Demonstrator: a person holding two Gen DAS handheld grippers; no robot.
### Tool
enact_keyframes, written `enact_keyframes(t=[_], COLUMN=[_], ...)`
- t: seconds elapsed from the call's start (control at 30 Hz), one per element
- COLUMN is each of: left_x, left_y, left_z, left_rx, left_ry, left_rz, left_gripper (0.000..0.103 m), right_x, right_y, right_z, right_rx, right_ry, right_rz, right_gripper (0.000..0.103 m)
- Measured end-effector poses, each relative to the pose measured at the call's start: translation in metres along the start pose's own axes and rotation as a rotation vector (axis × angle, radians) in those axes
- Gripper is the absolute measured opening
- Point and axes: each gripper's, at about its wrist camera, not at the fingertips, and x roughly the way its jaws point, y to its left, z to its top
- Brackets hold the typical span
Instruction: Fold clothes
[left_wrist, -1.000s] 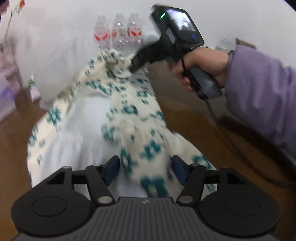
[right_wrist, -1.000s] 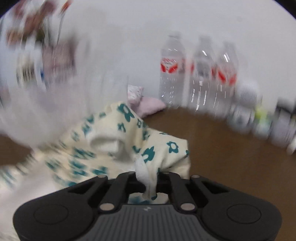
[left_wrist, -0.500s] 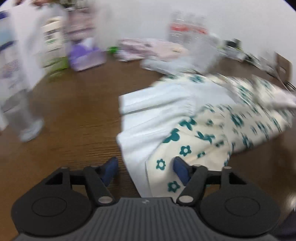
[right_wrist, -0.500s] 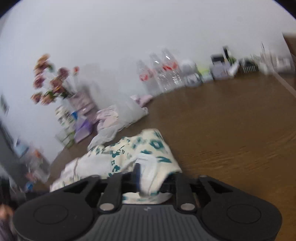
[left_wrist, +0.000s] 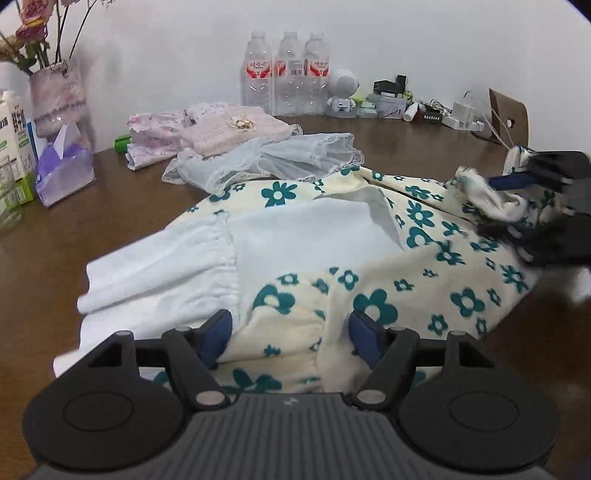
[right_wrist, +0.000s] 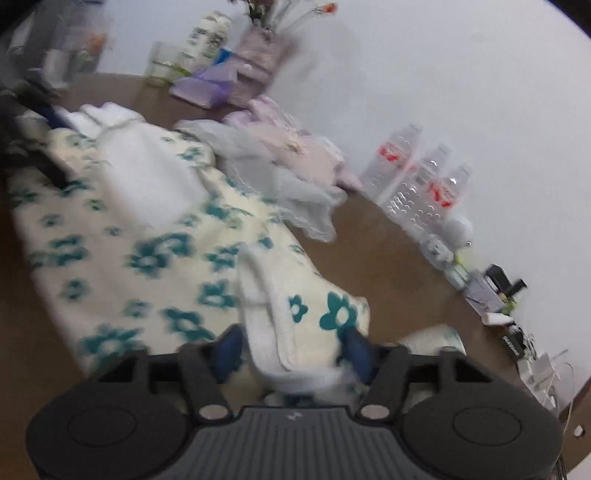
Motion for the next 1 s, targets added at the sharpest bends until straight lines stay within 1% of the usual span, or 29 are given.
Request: enact_keyframes(t=[0.03,0.07,0.1,0.13,0.17,0.23,0.27,0.3,0.37,0.43,0.47,0.5,0.53,0.57,0.6,0.67,0.7,0.8,0.83,0.87,0.9,0.93,0.97,1.0], left_x=[0.0,0.0,-0.003,-0.004,-0.004,-0.007,-0.008,-0.01,-0.014,-0.017,-0.018,-0.019,-0.02,-0.021,-0.023,-0.029,-0.033,-0.05,-0.056,-0.067,-0.077,-0.087,-0.095,-0.102], left_y=[0.001,0.001,0.001,0.002,0.002,0.0,-0.001,-0.002,-0.003,-0.001,-0.001,0.0,0.001,0.001,0.002,0.0,-0.001,-0.007,-0.007,-0.001,0.005,0.011,0.018,0.025], left_z=[-0.002,-0.004,-0.006,-0.008,-0.008,-0.01,-0.01,-0.012,-0.014,-0.017,-0.018,-0.019,-0.02,-0.021,-0.023,-0.028,-0.031,-0.043,-0.043,-0.039,-0.034,-0.027,-0.012,0.004], left_rx=[-0.003,-0.005,-0.01,-0.017,-0.021,-0.024,-0.024,-0.019,-0.005,0.005,0.006,0.007,0.008,0.009,0.009,0.005,0.001,0.005,0.006,-0.01,-0.026,-0.041,-0.046,-0.051], left_ry=[-0.002,-0.005,-0.006,-0.008,-0.009,-0.01,-0.011,-0.011,-0.01,-0.011,-0.012,-0.013,-0.015,-0.016,-0.017,-0.014,-0.012,0.009,0.032,0.044,0.057,0.06,0.012,-0.036], left_rz=[-0.002,-0.004,-0.002,0.001,0.004,0.009,0.01,0.006,-0.004,-0.019,-0.019,-0.019,-0.019,-0.019,-0.019,-0.018,-0.016,-0.023,-0.045,-0.105,-0.164,-0.213,-0.199,-0.185], left_gripper=[0.071,0.072,0.072,0.072,0.072,0.072,0.072,0.072,0.072,0.072,0.073,0.073,0.073,0.073,0.073,0.072,0.072,0.072,0.072,0.069,0.068,0.065,0.066,0.066], right_x=[0.002,-0.003,-0.006,-0.006,-0.008,-0.018,-0.025,-0.032,-0.04,-0.048,-0.052,-0.05,-0.041,-0.031,-0.029,-0.042,-0.053,-0.086,-0.097,-0.107,-0.114,-0.12,-0.124,-0.118], right_y=[-0.021,-0.054,-0.085,-0.113,-0.132,-0.149,-0.153,-0.147,-0.123,-0.098,-0.086,-0.075,-0.065,-0.056,-0.05,-0.046,-0.045,-0.048,-0.051,-0.053,-0.056,-0.059,-0.062,-0.065], right_z=[-0.001,-0.011,-0.028,-0.047,-0.062,-0.081,-0.087,-0.085,-0.074,-0.064,-0.059,-0.057,-0.059,-0.062,-0.065,-0.073,-0.076,-0.084,-0.085,-0.083,-0.08,-0.076,-0.071,-0.062], right_rx=[0.154,0.392,0.6,0.784,0.902,0.973,0.978,0.928,0.78,0.629,0.553,0.501,0.48,0.459,0.453,0.465,0.445,0.404,0.398,0.392,0.388,0.384,0.382,0.387], right_ry=[0.005,-0.006,0.003,0.039,0.064,0.086,0.085,0.065,0.012,-0.04,-0.066,-0.059,-0.013,0.034,0.057,0.056,0.076,0.144,0.157,0.151,0.121,0.091,0.059,0.025], right_rz=[-0.044,-0.071,-0.077,-0.093,-0.121,-0.21,-0.251,-0.238,-0.089,0.058,0.13,0.166,0.16,0.153,0.153,0.174,0.201,0.309,0.345,0.366,0.366,0.367,0.379,0.416], right_gripper=[0.005,0.006,0.011,0.02,0.02,0.021,0.023,0.024,0.026,0.038,0.037,0.035,0.021,0.014,0.012,0.011,0.011,0.011,0.012,0.012,0.013,0.016,0.016,0.016])
